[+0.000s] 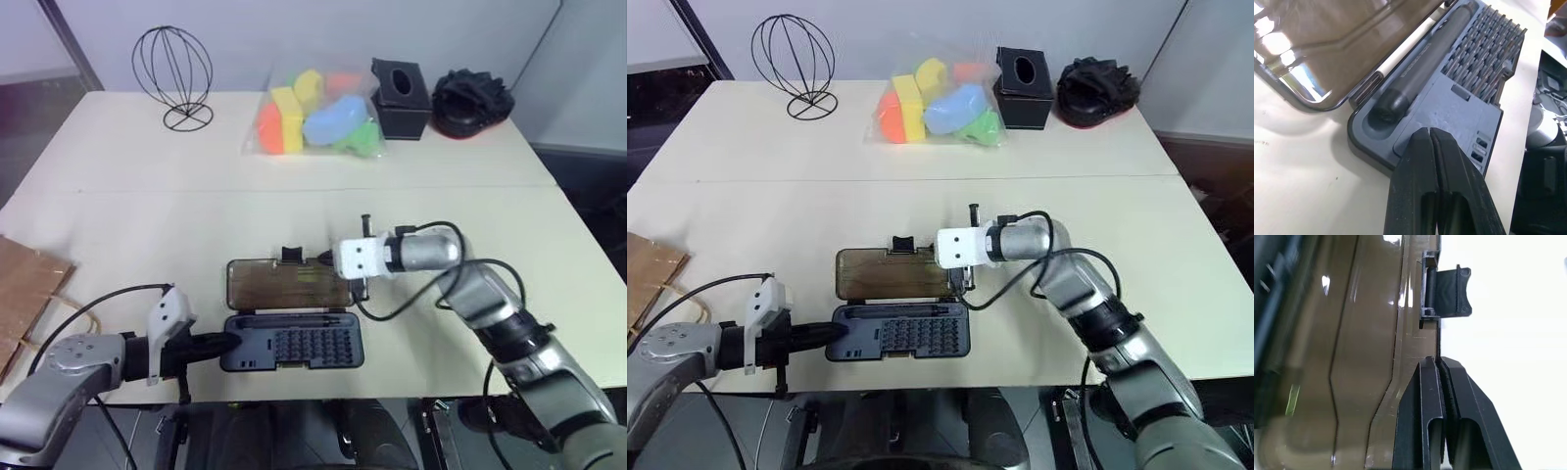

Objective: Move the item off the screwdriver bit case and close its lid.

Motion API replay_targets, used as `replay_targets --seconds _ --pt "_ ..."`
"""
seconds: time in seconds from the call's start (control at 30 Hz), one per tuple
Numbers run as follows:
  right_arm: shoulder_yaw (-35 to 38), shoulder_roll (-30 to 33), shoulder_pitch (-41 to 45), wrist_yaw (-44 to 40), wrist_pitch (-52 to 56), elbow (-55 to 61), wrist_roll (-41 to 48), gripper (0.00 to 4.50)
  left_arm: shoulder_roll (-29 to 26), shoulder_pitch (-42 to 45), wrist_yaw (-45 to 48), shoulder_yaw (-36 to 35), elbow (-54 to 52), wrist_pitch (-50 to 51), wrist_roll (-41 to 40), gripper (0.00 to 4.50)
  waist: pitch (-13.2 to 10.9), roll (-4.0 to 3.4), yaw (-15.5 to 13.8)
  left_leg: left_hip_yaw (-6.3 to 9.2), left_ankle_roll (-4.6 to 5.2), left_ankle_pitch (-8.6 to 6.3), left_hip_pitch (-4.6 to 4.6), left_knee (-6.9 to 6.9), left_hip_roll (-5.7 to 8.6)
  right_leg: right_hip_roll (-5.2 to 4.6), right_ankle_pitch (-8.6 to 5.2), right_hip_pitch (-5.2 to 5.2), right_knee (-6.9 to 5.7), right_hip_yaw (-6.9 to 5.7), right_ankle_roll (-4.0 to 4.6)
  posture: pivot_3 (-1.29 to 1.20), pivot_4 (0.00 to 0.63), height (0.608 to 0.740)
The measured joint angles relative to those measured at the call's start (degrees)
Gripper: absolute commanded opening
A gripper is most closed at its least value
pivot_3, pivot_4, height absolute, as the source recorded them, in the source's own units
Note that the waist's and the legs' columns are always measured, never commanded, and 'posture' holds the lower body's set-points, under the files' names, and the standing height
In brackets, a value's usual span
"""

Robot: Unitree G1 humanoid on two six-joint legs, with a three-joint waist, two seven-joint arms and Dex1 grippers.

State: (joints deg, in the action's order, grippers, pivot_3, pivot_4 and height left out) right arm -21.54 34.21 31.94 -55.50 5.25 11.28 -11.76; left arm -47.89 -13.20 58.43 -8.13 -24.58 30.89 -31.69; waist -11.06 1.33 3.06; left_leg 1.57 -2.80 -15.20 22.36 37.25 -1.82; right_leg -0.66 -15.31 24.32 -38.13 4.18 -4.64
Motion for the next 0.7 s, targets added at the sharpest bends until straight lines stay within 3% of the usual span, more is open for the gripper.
replay_targets --seconds 0.23,0.4,0.47,0.6,0.7 --pt "1.2 0.7 -4.9 3.2 2.8 6.9 -1.6 0.0 0.1 -3.1 -1.7 -4.1 -1.6 2.0 -2.6 0.03 0.0 0.01 -0.4 -0.04 0.0 0.0 -0.01 0.01 -0.02 0.02 -0.09 0.02 0.0 0.03 0.15 0.0 0.15 0.737" --pt "1.2 0.7 -5.3 4.8 1.7 6.0 -3.1 0.0 -0.1 -2.9 -4.0 -19.7 -1.1 10.4 -14.9 0.03 0.0 0.04 -0.6 0.01 0.0 0.0 0.02 0.03 -0.01 0.0 -0.09 0.02 0.0 -0.03 0.16 0.0 0.15 0.737" --pt "1.2 0.6 -5.4 5.1 1.4 6.0 -3.3 0.0 -0.7 0.7 -5.7 -22.2 2.6 11.5 -15.7 0.03 0.0 0.04 -0.7 0.01 0.0 0.0 0.01 0.05 0.01 0.01 -0.09 0.0 0.01 -0.03 0.16 0.0 0.15 0.737" --pt "1.2 0.5 -5.5 5.3 1.3 6.1 -3.7 0.0 -0.7 9.9 -7.9 -16.3 11.8 9.9 -10.2 0.03 0.0 0.06 -0.6 0.0 0.0 0.0 0.03 0.05 0.03 0.02 -0.04 0.01 0.01 -0.03 0.07 0.0 0.15 0.737" --pt "1.2 0.3 -5.5 5.4 1.7 6.2 -3.8 0.0 2.6 17.2 -8.6 -9.1 16.6 8.4 -6.5 0.03 0.0 0.07 -0.6 -0.01 0.0 0.0 0.05 0.06 0.03 0.02 0.01 0.01 0.01 -0.02 -0.02 0.0 0.15 0.737"
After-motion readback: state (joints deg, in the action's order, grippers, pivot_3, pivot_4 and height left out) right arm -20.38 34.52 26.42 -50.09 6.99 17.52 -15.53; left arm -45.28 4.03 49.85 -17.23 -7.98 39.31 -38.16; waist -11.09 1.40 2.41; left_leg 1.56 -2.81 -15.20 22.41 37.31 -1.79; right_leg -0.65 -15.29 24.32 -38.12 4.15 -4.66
